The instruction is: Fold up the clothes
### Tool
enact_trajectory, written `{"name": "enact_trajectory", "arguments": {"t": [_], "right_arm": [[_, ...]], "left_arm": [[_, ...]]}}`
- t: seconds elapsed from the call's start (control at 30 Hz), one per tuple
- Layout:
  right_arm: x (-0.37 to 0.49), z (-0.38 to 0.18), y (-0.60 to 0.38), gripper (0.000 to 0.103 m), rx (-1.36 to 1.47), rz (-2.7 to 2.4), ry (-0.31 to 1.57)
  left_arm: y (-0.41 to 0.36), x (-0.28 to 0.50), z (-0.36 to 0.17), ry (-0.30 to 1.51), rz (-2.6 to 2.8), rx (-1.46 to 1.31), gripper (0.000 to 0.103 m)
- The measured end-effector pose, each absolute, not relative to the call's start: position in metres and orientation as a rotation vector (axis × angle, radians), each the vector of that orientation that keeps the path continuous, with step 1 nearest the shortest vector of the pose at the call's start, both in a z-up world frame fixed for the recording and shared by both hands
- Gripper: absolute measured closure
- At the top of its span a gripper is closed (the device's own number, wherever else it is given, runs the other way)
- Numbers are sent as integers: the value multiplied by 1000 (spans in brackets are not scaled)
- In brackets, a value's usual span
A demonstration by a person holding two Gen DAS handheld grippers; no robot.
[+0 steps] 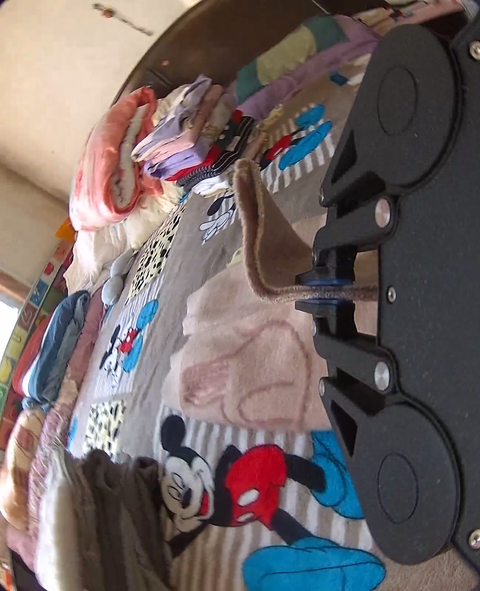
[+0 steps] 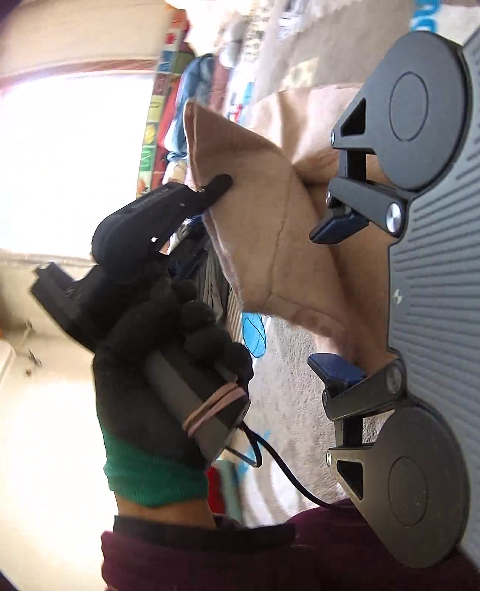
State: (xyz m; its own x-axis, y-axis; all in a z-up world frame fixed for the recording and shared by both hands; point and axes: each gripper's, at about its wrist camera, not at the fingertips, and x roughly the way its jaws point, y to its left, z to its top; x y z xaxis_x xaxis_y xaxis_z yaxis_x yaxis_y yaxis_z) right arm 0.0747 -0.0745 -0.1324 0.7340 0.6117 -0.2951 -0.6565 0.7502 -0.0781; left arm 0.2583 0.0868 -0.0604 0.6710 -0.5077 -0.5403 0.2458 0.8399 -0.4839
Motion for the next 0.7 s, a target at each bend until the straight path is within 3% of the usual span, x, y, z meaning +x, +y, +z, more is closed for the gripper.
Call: {"name": "enact_trajectory", "arguments": {"t": [0.23, 0.27, 0.3, 0.33, 0.5, 0.57, 0.67, 0.7], "right_arm": [[64, -141, -36, 38, -368, 714, 242], [65, -140, -33, 38, -386, 711, 242], [66, -140, -28, 38, -404, 702, 242], [66, -139, -23, 38, -422, 693, 242], [70, -145, -15, 42, -514, 630, 247], [70, -148, -14, 50, -531, 634, 264], [72, -148, -14, 78, -522, 651, 284], [71, -149, -14, 81, -521, 662, 286]], "left_arm": [[117, 269, -83, 774, -478, -468, 93], [119, 271, -82, 759, -496, -481, 88], [121, 271, -80, 740, -509, -489, 72], [122, 271, -78, 723, -515, -487, 66], [116, 272, -66, 656, -542, -383, 66], [117, 273, -62, 633, -556, -366, 61], [117, 278, -57, 604, -575, -354, 56], [116, 282, -57, 601, -585, -346, 56]]}}
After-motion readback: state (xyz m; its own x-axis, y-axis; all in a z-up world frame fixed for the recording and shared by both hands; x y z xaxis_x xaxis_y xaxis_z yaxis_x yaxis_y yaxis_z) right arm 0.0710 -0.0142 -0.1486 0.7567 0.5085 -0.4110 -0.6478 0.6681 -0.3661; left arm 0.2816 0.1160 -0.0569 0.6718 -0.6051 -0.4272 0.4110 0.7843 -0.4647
